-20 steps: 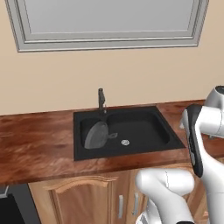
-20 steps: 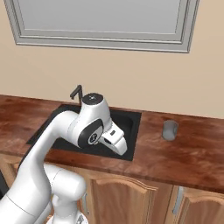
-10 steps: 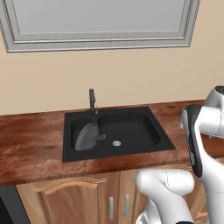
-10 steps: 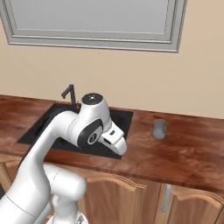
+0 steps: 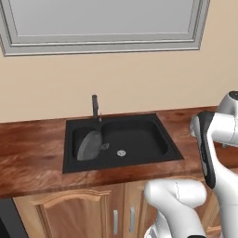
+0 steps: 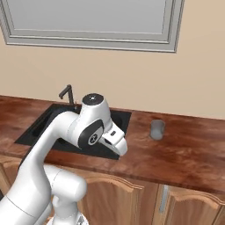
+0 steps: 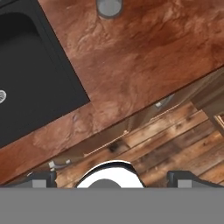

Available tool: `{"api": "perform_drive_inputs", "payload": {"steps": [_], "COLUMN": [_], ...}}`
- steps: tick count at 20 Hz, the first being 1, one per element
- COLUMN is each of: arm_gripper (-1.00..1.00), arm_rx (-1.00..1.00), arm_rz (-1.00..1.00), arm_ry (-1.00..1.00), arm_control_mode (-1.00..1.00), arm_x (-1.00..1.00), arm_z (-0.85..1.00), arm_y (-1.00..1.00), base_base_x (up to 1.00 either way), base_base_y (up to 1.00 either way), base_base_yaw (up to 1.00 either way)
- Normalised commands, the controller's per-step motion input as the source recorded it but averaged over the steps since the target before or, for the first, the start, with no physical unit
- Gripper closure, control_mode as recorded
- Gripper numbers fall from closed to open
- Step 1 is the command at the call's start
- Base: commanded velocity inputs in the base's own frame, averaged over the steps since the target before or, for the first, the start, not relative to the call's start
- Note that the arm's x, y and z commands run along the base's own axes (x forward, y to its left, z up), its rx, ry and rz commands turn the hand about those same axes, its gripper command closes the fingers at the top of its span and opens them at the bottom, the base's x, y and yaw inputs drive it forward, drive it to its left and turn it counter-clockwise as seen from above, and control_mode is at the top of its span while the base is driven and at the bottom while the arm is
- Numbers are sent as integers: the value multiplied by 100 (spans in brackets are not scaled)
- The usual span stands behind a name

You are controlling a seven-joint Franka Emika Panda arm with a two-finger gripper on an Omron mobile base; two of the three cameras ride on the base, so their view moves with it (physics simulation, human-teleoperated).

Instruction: Place the pan in the left basin and the glass cup in the right basin of the sink.

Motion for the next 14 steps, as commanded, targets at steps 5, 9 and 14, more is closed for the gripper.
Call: {"api": "perform_drive_inputs", "payload": {"steps": [5,9,14], "arm_gripper": [-100,-100,-100], "arm_rx": [0,0,0], "arm_rz": [0,0,0], "arm_ry": [0,0,0], "arm_control_mode": [100,100,100], "arm_x": [0,0,0], "arm_z": [0,0,0], "arm_y": [0,0,0], "base_base_x": [34,35,32], "base_base_y": [-15,-16,-20], "base_base_yaw": [0,0,0]}}
